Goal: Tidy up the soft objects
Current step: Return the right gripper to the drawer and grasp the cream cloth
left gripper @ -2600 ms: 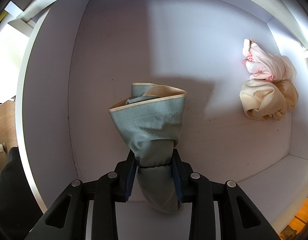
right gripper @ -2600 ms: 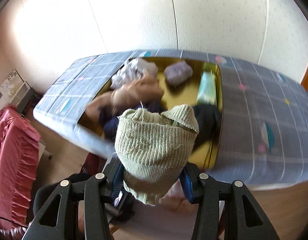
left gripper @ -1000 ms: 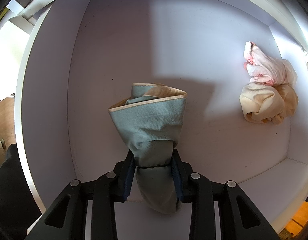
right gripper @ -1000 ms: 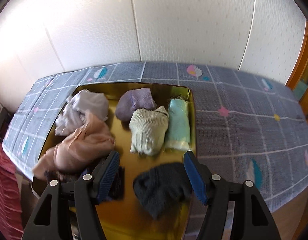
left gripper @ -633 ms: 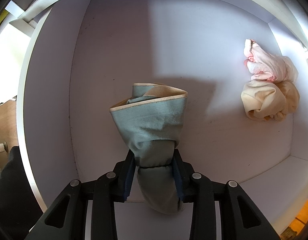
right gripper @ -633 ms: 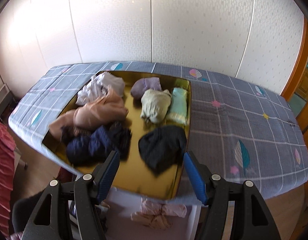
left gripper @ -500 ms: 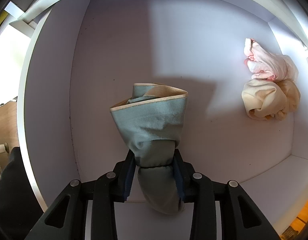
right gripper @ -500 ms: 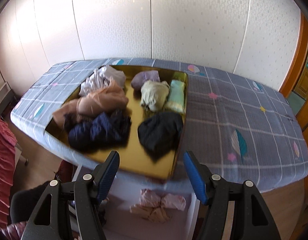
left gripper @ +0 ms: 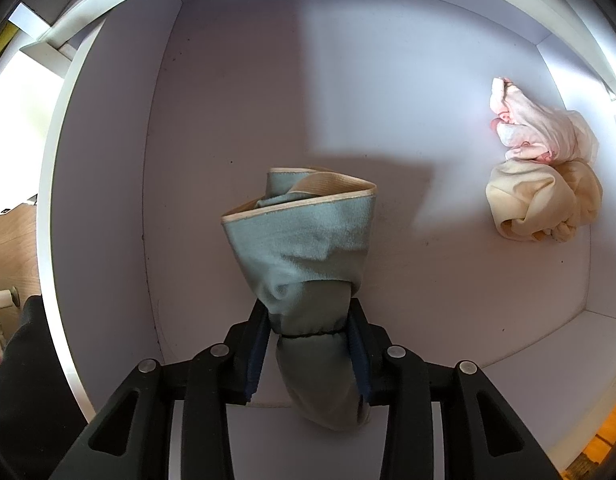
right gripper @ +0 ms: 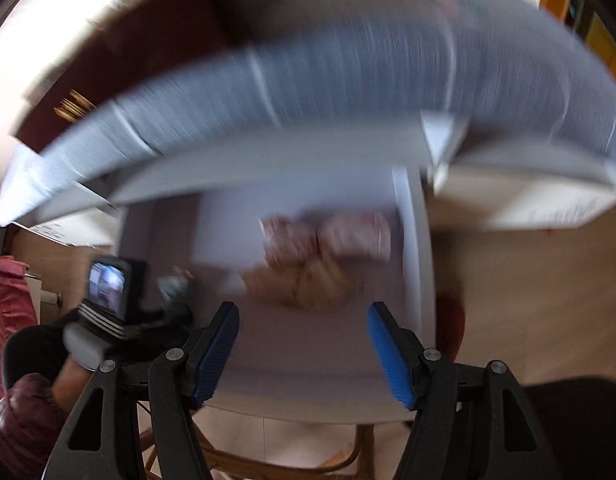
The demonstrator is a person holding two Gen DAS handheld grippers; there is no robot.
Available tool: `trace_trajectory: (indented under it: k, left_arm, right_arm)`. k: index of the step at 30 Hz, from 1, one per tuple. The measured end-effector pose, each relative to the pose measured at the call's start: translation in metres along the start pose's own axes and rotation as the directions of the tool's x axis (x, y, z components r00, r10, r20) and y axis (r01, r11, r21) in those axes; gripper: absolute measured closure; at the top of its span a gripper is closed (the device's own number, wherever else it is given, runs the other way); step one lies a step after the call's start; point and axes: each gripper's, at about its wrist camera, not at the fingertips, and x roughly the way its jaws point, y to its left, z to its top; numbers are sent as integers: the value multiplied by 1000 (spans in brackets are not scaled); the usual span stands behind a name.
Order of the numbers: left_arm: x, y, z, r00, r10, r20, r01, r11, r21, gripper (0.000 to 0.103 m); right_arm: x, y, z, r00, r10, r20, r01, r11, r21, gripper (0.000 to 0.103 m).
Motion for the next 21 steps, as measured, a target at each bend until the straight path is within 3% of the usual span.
trace_trajectory:
  k: [5, 11, 16, 21]
  left_arm:
    - [0, 1, 0, 1000, -3, -1, 3, 1000, -4, 65]
    - [2, 3, 0, 1000, -12, -1, 12, 1000, -11, 65]
    - [2, 5, 0, 1000, -18, 0, 18, 1000, -16, 64]
    - [2, 4, 1, 1000, -16, -1, 16, 1000, -10, 63]
  right_arm:
    - [46, -8, -5, 994, -13, -109, 17, 999, 30, 36]
    - [89, 25, -11, 976, -132, -171, 99, 977, -187, 35]
    - [125, 55, -8, 956, -238, -171, 155, 907, -392, 35]
    - [156, 71, -8, 933, -322, -161, 196, 828, -525, 35]
